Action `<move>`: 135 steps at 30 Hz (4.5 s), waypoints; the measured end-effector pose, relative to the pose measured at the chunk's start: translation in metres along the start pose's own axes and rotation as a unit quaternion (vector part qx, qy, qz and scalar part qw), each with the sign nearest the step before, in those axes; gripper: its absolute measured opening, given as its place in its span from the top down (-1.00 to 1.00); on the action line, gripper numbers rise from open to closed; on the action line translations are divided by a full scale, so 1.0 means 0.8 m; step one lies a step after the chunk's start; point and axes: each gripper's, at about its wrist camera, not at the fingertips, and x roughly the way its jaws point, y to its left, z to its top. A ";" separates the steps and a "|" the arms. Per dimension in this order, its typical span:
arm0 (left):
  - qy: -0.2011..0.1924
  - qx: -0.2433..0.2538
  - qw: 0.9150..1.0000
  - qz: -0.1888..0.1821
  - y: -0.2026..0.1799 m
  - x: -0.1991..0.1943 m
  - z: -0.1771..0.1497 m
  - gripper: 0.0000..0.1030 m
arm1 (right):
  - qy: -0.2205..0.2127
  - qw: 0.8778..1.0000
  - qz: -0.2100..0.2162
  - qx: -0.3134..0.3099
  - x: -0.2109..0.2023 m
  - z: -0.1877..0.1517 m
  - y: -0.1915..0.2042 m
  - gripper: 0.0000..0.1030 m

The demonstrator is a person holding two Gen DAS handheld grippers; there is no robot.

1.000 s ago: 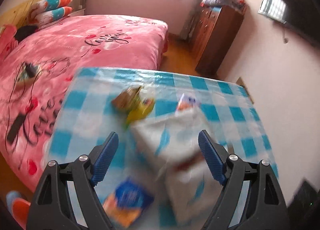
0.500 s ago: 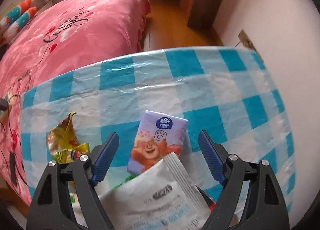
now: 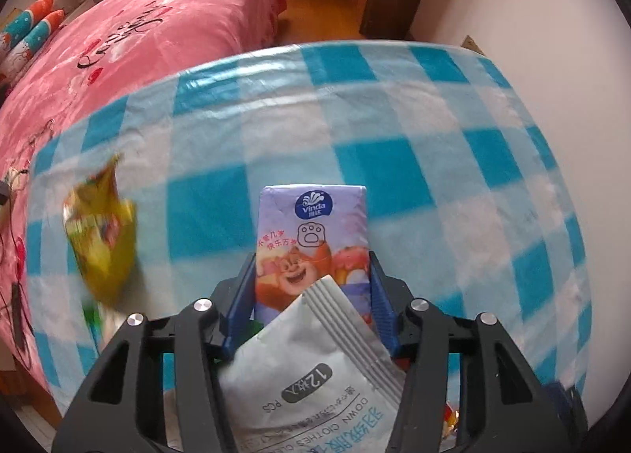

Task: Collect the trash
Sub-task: 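Grasp the yellow snack wrapper with the left gripper and lift it, then grasp the gold coffee stick with the right gripper while the left gripper holds the yellow wrapper, then carry both items over the orange bucket and open both grippers to drop them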

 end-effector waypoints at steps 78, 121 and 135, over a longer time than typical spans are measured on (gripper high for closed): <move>-0.131 -0.101 0.983 -0.086 0.133 -0.160 -0.287 0.31 | 0.101 0.983 -0.028 -0.153 0.086 -0.032 0.079 0.30; -0.153 -0.176 0.966 -0.107 0.242 -0.202 -0.460 0.31 | 0.047 0.962 0.038 -0.265 0.046 -0.091 0.305 0.62; -0.158 -0.268 0.949 -0.052 0.341 -0.213 -0.544 0.31 | 0.100 0.932 0.083 -0.338 0.125 -0.180 0.427 0.61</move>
